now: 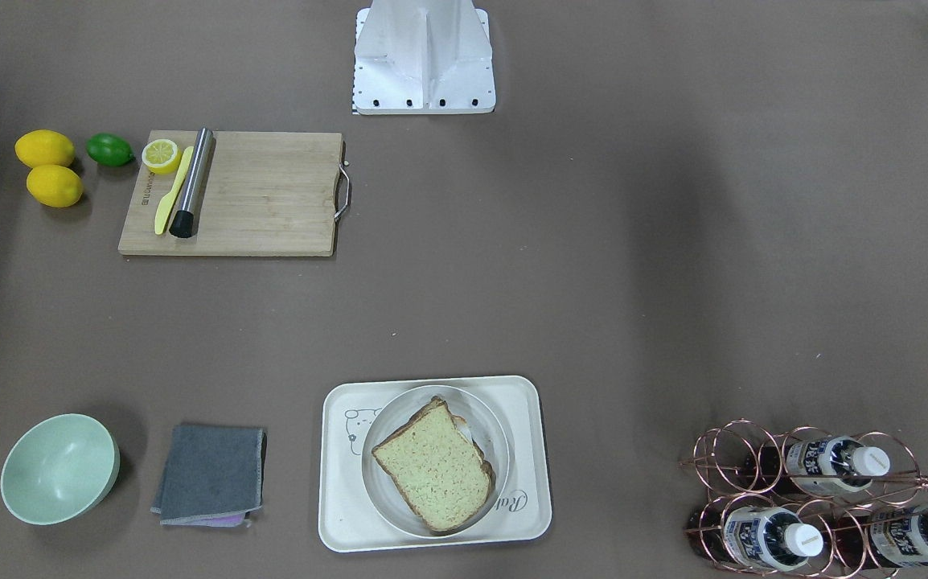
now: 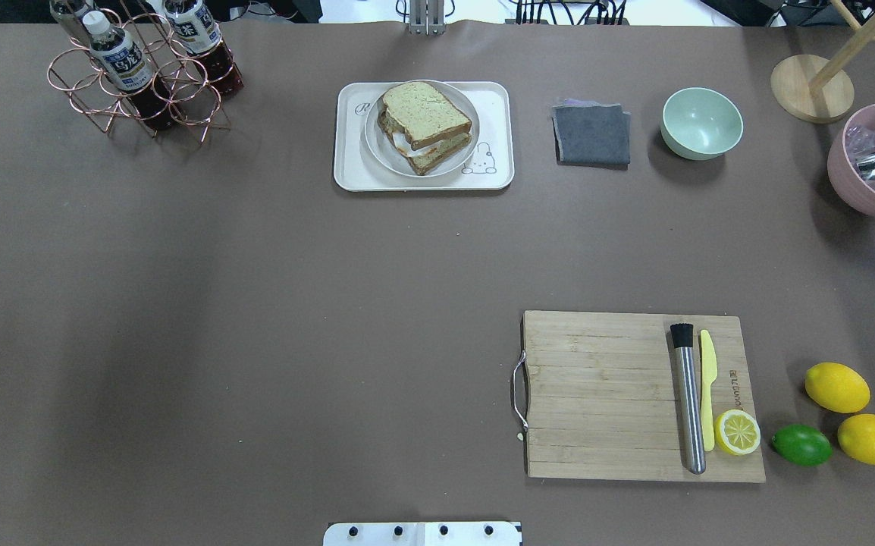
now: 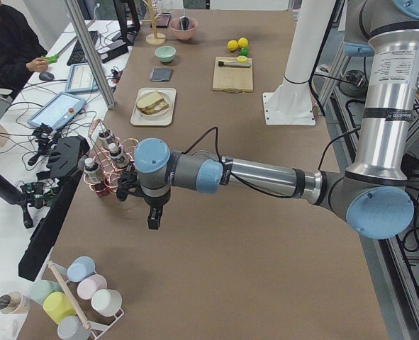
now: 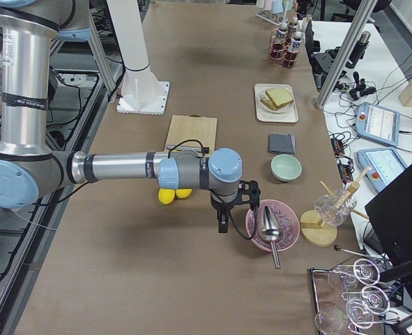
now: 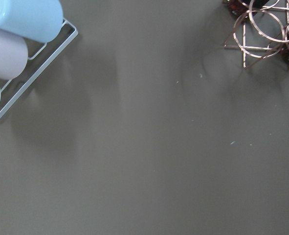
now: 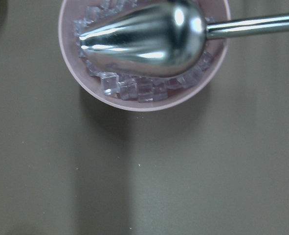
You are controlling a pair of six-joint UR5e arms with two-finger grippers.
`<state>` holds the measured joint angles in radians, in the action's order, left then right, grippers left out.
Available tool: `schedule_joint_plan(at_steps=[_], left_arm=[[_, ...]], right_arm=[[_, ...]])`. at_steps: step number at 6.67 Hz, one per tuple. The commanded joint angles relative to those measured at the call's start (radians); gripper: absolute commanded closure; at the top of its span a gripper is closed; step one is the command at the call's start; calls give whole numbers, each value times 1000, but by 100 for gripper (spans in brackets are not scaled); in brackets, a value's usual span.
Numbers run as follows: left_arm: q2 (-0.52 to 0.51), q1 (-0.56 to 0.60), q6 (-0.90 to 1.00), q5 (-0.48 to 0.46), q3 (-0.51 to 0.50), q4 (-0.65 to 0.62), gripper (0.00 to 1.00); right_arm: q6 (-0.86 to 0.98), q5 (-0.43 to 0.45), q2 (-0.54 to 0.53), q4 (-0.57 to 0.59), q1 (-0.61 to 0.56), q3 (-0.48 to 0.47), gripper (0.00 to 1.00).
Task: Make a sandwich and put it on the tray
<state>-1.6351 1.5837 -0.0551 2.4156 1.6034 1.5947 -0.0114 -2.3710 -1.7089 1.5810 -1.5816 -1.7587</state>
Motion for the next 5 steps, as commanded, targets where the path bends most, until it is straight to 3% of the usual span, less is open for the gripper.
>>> schedule_joint_plan(at_steps=[1, 5], left_arm=[[9, 2, 6, 19, -29, -1, 2], [35, 22, 4, 54, -30, 2, 2]], right_arm=[[2, -1, -11, -1, -29, 36, 0], [1, -4, 3, -1, -38, 48, 0]])
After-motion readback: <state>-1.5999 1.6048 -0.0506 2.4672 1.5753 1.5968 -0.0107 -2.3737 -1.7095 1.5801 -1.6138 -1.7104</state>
